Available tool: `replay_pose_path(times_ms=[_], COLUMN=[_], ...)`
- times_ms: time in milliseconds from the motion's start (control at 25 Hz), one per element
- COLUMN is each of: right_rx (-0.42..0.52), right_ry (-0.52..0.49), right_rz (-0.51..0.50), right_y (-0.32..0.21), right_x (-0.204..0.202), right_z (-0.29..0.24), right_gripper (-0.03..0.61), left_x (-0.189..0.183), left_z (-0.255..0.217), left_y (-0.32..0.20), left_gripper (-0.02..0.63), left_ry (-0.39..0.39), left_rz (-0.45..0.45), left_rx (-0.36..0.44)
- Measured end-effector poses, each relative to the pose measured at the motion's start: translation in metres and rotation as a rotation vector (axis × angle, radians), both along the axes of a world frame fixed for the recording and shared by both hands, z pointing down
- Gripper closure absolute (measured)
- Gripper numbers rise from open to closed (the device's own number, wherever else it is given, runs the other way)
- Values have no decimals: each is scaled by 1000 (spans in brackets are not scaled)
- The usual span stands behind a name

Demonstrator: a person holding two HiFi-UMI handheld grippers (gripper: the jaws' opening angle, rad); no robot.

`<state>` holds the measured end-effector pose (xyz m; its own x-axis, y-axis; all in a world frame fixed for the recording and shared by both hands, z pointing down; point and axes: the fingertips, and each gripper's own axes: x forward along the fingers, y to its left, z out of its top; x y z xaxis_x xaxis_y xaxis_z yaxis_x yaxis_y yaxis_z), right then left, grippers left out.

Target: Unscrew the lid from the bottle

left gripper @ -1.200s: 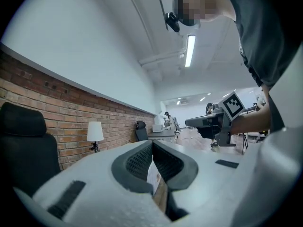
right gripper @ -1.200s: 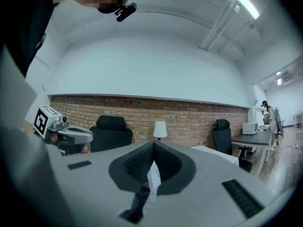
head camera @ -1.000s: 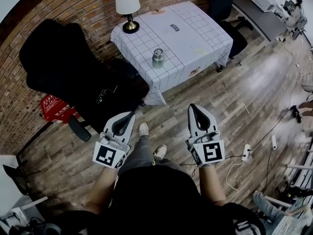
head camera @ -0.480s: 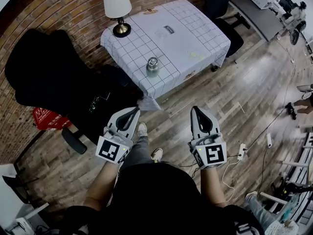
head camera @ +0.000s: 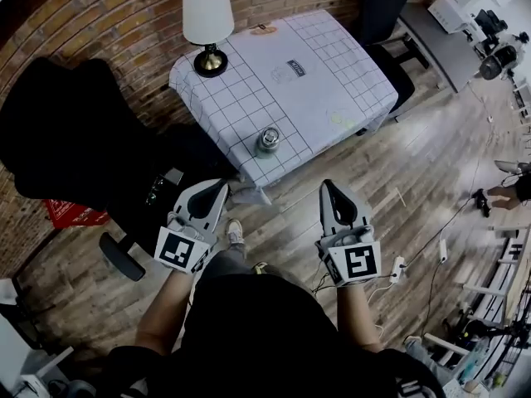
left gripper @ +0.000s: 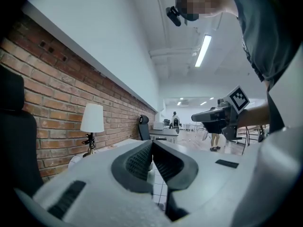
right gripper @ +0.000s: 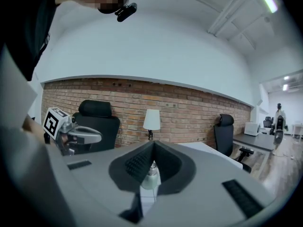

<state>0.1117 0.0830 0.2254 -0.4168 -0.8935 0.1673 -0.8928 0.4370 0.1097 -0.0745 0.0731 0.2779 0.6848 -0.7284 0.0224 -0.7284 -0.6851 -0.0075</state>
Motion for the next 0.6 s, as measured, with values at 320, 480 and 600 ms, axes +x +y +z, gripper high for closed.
replay_pose_path(times_ms=[320, 480, 600], right_rx=[-10, -25, -33], right_ry=[5, 10, -11], right_rz=[38, 53, 35], right_y=[-27, -37, -47], right_x=[-3, 10, 13], right_z=[-3, 4, 10], right_gripper=[565, 565, 565], left_x=[15, 34, 43], left_z=[13, 20, 17], left_y=[-36, -48, -54], left_gripper=[591, 591, 591], left_ry=[26, 12, 13], left_rz=[63, 99, 88], left_rx=[-32, -46, -82])
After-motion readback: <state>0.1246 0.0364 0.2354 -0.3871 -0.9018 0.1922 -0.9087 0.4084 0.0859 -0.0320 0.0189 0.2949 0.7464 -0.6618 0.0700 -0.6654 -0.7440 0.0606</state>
